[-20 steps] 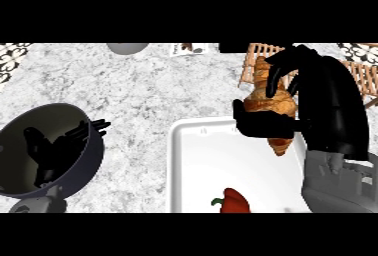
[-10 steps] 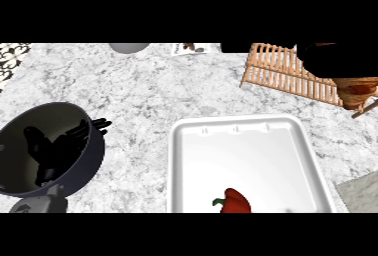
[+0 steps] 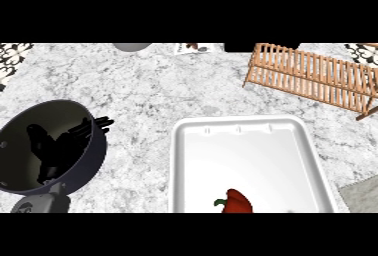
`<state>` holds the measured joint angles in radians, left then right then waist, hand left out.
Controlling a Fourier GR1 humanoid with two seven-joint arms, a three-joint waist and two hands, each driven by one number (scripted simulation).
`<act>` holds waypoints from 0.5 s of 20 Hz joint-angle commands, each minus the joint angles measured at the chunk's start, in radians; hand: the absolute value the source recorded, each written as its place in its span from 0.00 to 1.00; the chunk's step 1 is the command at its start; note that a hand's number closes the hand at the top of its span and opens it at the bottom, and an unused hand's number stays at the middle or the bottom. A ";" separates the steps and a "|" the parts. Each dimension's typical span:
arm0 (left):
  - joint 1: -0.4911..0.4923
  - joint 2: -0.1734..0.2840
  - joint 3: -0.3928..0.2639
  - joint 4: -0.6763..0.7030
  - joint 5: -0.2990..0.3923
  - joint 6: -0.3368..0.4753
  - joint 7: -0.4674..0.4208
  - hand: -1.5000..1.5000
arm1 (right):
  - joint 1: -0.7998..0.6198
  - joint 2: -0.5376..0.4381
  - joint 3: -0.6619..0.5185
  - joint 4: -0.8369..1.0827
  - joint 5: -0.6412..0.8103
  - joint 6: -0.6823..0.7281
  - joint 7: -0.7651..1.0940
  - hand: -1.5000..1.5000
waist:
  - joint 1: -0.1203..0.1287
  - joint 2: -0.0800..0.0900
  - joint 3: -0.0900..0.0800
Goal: Pick the croissant from the tray and place it in the tiered shelf
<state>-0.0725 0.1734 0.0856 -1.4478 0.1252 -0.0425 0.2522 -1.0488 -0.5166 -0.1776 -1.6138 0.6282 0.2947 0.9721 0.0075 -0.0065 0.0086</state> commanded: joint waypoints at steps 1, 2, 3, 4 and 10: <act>0.019 0.021 0.031 0.094 0.003 0.003 0.048 0.50 | -0.076 -0.071 -0.053 0.177 -0.034 0.043 -0.062 1.00 | 0.009 0.015 -0.010; 0.071 -0.014 -0.010 0.043 -0.017 0.019 0.058 0.50 | -0.039 -0.069 -0.067 0.138 -0.067 0.071 -0.058 1.00 | 0.003 0.008 -0.009; 0.061 -0.020 -0.011 0.046 -0.020 0.020 0.049 0.50 | -0.075 -0.086 -0.065 0.220 -0.055 0.070 -0.081 1.00 | 0.011 0.011 -0.009; 0.007 -0.005 0.014 0.079 0.000 0.008 0.061 0.50 | -0.090 -0.088 -0.050 0.255 -0.048 0.067 -0.108 1.00 | 0.008 0.013 -0.010; 0.057 -0.014 0.001 0.065 -0.023 -0.010 0.033 0.50 | -0.043 -0.112 -0.030 0.378 -0.009 0.020 -0.272 1.00 | 0.013 0.014 -0.009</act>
<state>-0.0812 0.1629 0.0911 -1.4433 0.1134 -0.0570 0.2542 -1.1078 -0.6149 -0.2165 -1.3184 0.5976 0.3427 0.7876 0.0165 -0.0026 0.0095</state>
